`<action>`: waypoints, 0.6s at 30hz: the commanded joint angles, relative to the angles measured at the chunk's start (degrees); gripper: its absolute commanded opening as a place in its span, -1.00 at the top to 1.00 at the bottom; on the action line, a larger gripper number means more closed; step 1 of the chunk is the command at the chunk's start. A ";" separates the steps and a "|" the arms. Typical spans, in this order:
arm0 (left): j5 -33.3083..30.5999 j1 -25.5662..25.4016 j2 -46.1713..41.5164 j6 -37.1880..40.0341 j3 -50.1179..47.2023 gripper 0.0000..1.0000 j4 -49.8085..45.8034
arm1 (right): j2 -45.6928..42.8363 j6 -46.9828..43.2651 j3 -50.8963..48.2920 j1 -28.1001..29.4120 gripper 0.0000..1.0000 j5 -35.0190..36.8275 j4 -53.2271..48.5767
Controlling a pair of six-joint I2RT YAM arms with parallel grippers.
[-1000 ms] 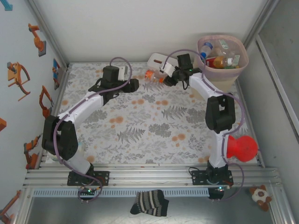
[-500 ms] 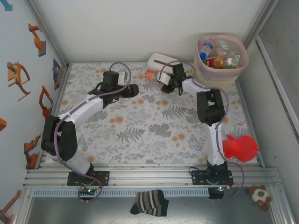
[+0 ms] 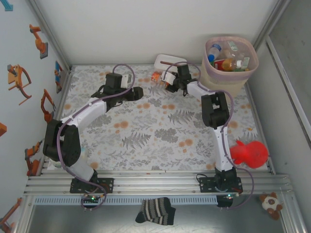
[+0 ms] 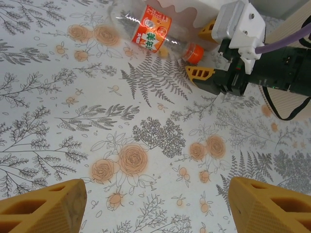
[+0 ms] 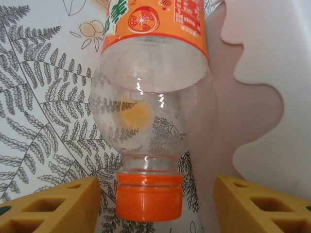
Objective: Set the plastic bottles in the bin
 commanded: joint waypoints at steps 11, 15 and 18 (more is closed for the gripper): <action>1.23 0.41 0.86 0.45 2.06 -0.52 -1.24 | 1.96 1.29 2.06 1.10 0.28 -1.00 2.05; 1.15 0.58 0.39 0.73 2.28 -0.52 -1.69 | 0.36 1.55 1.19 1.27 0.39 -1.08 2.01; 0.95 0.67 -0.19 0.99 2.45 -0.52 -2.13 | -1.87 2.27 -0.08 1.40 0.47 -1.43 1.58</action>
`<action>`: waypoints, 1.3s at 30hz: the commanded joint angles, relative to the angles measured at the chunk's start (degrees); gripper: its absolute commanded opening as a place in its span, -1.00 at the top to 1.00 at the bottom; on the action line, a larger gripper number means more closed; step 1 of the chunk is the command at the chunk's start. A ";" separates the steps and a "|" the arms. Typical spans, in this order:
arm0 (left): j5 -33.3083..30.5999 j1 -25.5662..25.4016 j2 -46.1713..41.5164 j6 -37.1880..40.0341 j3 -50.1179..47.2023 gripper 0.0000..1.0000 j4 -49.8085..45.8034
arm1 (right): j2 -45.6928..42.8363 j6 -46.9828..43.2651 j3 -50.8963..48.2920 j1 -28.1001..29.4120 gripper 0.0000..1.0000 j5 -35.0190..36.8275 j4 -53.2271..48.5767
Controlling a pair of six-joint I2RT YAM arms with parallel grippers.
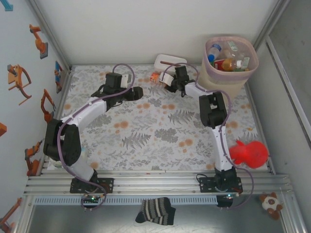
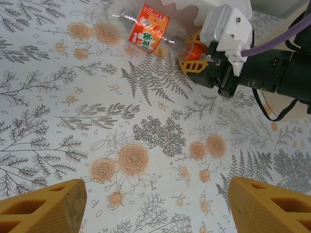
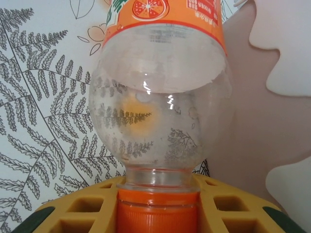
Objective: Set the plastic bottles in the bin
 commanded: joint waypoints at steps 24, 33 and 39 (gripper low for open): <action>-1.59 1.42 -8.68 1.85 -0.82 -0.53 -1.59 | -35.64 32.83 -4.07 0.95 0.71 3.13 -24.71; -0.42 1.51 -7.50 0.74 -0.27 -0.53 0.13 | -43.07 41.42 4.82 -3.21 0.68 8.35 -38.52; 0.85 1.51 -5.67 -0.25 0.74 -0.53 1.33 | -47.50 46.20 6.33 -10.68 0.68 8.38 -42.39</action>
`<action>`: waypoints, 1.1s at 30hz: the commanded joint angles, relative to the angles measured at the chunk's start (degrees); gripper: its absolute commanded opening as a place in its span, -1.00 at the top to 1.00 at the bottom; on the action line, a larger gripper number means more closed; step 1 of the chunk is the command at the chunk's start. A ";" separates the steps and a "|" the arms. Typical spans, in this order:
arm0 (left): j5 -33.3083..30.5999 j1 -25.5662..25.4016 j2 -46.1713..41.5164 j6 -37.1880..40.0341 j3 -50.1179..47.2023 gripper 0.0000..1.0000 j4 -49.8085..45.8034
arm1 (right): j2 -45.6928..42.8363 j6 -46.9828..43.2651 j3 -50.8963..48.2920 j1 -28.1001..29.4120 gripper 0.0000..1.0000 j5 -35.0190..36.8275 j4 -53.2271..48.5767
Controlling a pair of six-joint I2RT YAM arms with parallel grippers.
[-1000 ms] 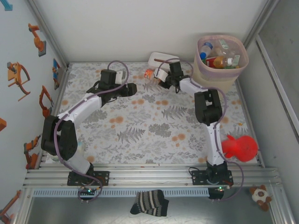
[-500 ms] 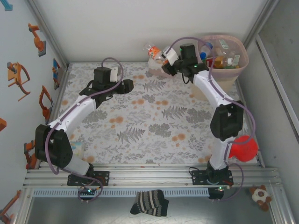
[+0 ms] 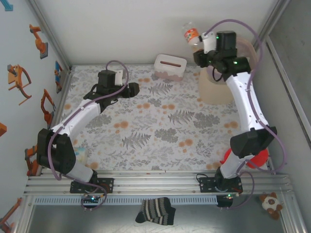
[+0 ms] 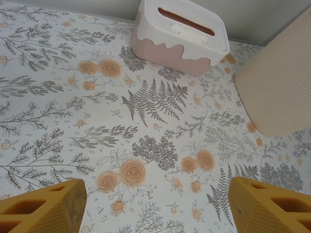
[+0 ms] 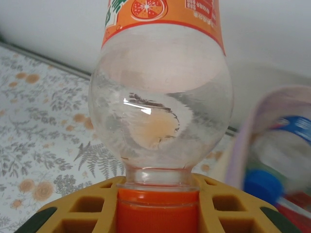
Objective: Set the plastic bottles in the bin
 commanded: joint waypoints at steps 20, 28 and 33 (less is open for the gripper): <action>6.28 0.39 6.26 -2.99 3.81 -0.52 4.68 | 4.78 8.57 12.50 -25.30 0.64 -1.73 -16.55; 6.49 0.57 6.62 -2.87 3.56 -0.52 4.97 | 14.82 10.28 26.41 -26.62 0.59 -4.54 -19.63; 6.37 0.76 6.62 -3.59 2.95 -0.52 6.07 | 16.58 19.76 25.51 -26.64 0.63 -8.17 -18.69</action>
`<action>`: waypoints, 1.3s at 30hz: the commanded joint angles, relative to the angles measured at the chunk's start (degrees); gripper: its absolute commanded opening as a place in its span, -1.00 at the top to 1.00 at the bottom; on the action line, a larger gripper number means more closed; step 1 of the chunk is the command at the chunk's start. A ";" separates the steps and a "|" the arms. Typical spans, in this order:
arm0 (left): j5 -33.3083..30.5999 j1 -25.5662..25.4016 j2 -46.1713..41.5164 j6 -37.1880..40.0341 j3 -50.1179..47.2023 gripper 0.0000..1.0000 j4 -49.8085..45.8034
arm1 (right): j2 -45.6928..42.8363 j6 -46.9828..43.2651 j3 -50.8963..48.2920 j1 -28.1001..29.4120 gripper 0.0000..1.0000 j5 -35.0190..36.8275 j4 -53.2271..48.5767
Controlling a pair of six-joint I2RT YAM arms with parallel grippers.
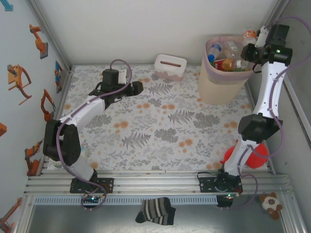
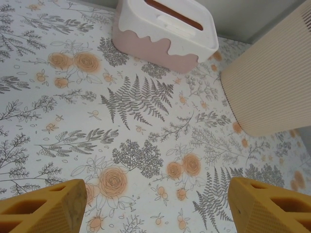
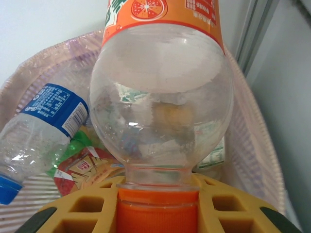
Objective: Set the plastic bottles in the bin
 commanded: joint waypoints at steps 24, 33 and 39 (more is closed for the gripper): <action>1.35 0.92 -0.75 -1.51 -0.58 -0.52 2.12 | -11.95 16.62 -9.56 -0.01 -0.30 10.88 4.86; 1.52 1.01 -0.89 -1.34 -0.01 -0.52 1.72 | -5.79 15.03 -3.08 -0.21 -0.30 11.98 8.56; 1.00 1.10 -1.49 -1.19 -0.28 -0.52 1.13 | 4.64 18.43 4.81 -0.29 -0.30 11.00 13.56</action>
